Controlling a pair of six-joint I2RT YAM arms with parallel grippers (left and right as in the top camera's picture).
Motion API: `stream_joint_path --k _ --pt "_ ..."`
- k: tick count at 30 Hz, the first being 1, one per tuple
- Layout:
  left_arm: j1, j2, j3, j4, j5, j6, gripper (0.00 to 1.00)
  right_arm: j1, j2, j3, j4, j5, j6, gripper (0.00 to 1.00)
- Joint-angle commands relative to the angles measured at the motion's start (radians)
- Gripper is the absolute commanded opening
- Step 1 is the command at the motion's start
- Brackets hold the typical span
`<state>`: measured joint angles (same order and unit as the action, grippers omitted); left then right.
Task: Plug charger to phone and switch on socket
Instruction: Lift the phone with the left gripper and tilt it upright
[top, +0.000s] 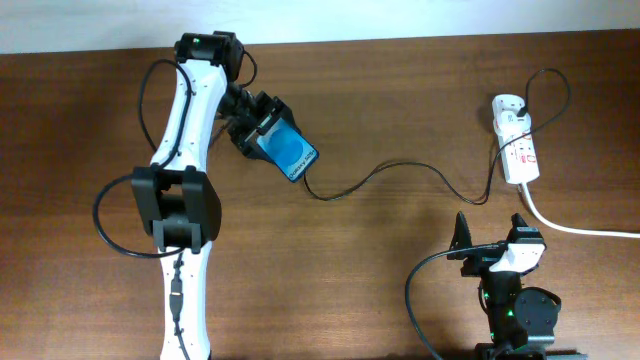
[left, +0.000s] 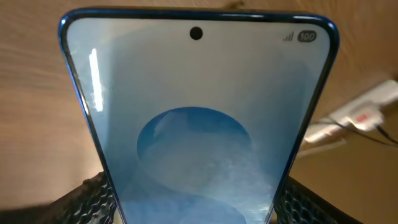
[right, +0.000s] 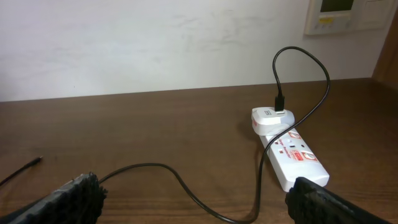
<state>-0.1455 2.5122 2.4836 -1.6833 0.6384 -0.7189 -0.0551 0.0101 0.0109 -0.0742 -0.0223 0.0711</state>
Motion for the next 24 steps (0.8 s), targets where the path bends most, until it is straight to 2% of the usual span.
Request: stream_joint_path --k 1,5,10,14,20,21,24 --pt "0.005 -0.010 0.029 -0.005 0.188 -0.092 0.00 0.009 -0.006 -0.005 -0.004 0.008 0.000 0.98" --pt "0.005 -0.010 0.029 -0.005 0.242 -0.228 0.00 0.009 -0.006 -0.005 -0.004 0.008 0.000 0.98" --pt "0.005 -0.010 0.029 -0.005 0.317 -0.282 0.00 0.009 -0.006 -0.005 -0.004 0.008 0.000 0.98" --pt "0.023 -0.010 0.029 -0.005 0.317 -0.392 0.00 0.009 -0.006 -0.005 -0.004 0.000 0.001 0.98" --pt "0.035 -0.010 0.029 -0.005 0.316 -0.391 0.00 0.009 0.026 -0.004 -0.004 -0.023 0.261 0.98" --pt "0.037 -0.010 0.029 -0.005 0.316 -0.391 0.00 0.009 0.062 0.011 -0.005 -0.098 0.263 0.98" --pt "0.037 -0.010 0.029 -0.005 0.316 -0.391 0.00 0.009 0.182 0.082 -0.006 -0.145 0.263 0.98"
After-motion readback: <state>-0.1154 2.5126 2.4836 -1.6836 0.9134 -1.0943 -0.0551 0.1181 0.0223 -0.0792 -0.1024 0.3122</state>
